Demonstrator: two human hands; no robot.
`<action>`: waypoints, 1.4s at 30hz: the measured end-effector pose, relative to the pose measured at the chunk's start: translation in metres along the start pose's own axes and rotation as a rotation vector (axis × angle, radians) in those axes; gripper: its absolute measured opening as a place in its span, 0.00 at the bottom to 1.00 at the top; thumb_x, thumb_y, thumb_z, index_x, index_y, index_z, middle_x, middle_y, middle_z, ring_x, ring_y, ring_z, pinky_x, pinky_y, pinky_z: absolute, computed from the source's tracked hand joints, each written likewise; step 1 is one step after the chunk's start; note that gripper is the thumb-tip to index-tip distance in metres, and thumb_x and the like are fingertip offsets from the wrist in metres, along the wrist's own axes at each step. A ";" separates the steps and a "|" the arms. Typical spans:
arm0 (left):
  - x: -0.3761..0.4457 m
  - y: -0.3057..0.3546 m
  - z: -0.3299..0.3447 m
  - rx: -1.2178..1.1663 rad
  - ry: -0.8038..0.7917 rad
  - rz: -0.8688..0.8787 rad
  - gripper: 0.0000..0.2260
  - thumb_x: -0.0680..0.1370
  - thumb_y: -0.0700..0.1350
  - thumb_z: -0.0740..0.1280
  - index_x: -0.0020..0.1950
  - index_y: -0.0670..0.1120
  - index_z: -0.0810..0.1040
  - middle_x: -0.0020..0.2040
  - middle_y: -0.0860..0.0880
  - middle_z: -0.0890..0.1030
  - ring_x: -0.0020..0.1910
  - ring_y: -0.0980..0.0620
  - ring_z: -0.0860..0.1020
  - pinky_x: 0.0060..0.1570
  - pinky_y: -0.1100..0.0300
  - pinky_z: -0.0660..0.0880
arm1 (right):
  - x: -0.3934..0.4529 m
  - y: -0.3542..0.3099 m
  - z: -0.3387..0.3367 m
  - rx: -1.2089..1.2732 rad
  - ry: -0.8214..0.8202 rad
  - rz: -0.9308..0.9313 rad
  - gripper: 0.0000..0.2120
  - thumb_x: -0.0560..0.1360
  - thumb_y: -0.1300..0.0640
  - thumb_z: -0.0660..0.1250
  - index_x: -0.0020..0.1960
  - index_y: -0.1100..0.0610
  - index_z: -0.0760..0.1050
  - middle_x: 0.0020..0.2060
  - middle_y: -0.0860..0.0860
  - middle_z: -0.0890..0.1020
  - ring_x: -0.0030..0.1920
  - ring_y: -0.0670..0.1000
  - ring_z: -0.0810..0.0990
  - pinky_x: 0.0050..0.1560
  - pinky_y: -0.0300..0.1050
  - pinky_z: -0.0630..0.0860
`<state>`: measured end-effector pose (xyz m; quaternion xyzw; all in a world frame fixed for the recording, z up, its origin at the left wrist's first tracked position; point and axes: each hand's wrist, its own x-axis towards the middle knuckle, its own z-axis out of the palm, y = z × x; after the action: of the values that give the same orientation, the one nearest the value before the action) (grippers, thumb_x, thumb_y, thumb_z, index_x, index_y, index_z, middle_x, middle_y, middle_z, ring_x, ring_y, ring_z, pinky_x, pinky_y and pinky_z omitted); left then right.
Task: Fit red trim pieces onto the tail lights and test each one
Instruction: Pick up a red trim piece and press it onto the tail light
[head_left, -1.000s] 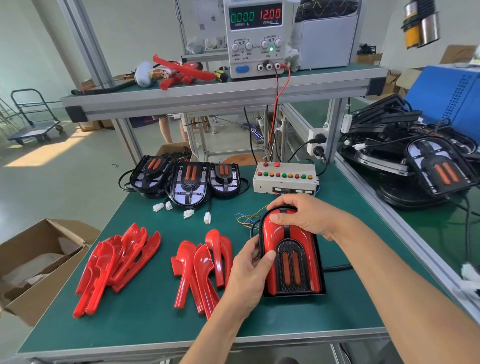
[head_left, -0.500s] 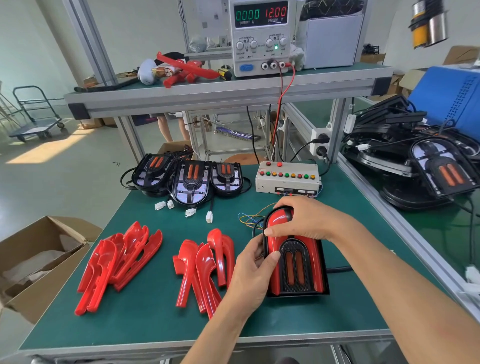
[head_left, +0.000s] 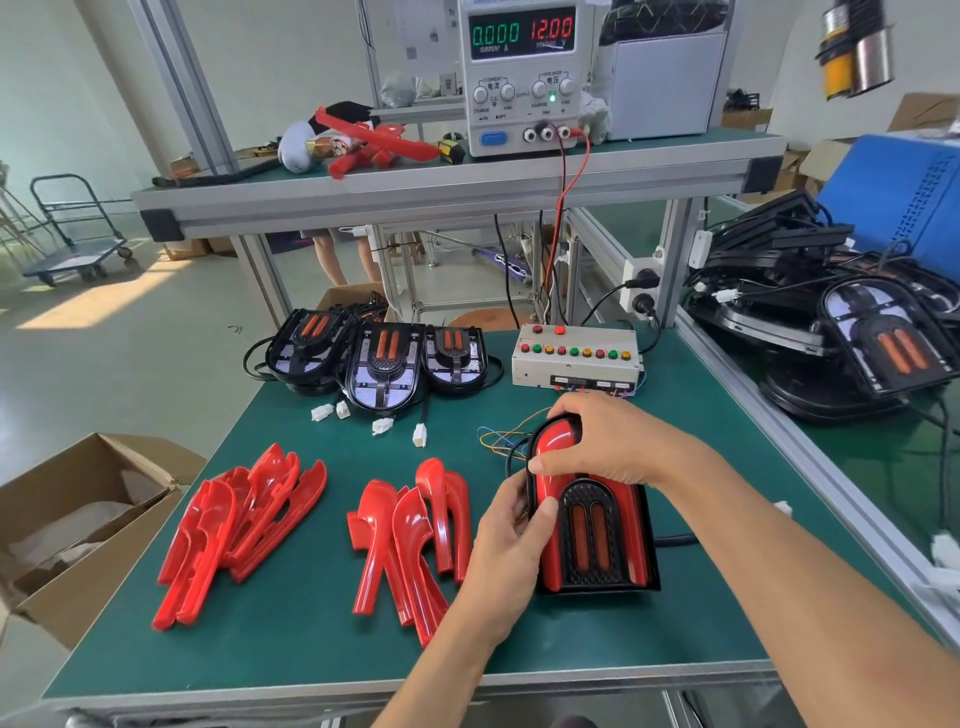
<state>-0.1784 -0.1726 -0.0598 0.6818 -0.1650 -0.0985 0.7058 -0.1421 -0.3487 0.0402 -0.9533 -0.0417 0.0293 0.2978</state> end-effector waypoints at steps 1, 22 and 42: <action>-0.001 0.000 0.003 0.009 0.016 0.005 0.15 0.80 0.54 0.66 0.67 0.58 0.73 0.63 0.66 0.79 0.66 0.65 0.75 0.65 0.68 0.70 | -0.001 0.000 0.001 0.000 0.008 -0.005 0.29 0.62 0.30 0.75 0.56 0.45 0.76 0.48 0.41 0.79 0.48 0.42 0.79 0.54 0.48 0.79; 0.002 0.012 0.021 -0.133 0.088 0.003 0.15 0.78 0.57 0.71 0.58 0.49 0.81 0.56 0.45 0.85 0.57 0.45 0.82 0.57 0.54 0.79 | -0.006 0.020 -0.005 0.589 -0.084 0.069 0.05 0.77 0.51 0.74 0.51 0.50 0.86 0.47 0.50 0.88 0.50 0.51 0.87 0.53 0.45 0.83; 0.003 0.009 0.019 -0.007 0.072 0.025 0.16 0.79 0.64 0.64 0.59 0.57 0.80 0.57 0.52 0.84 0.58 0.54 0.82 0.61 0.53 0.77 | -0.014 0.032 -0.004 0.642 -0.063 0.021 0.14 0.73 0.51 0.78 0.57 0.51 0.82 0.51 0.50 0.87 0.54 0.52 0.86 0.61 0.52 0.80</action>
<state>-0.1831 -0.1912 -0.0500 0.6802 -0.1477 -0.0657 0.7150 -0.1537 -0.3787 0.0259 -0.8097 -0.0296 0.0734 0.5815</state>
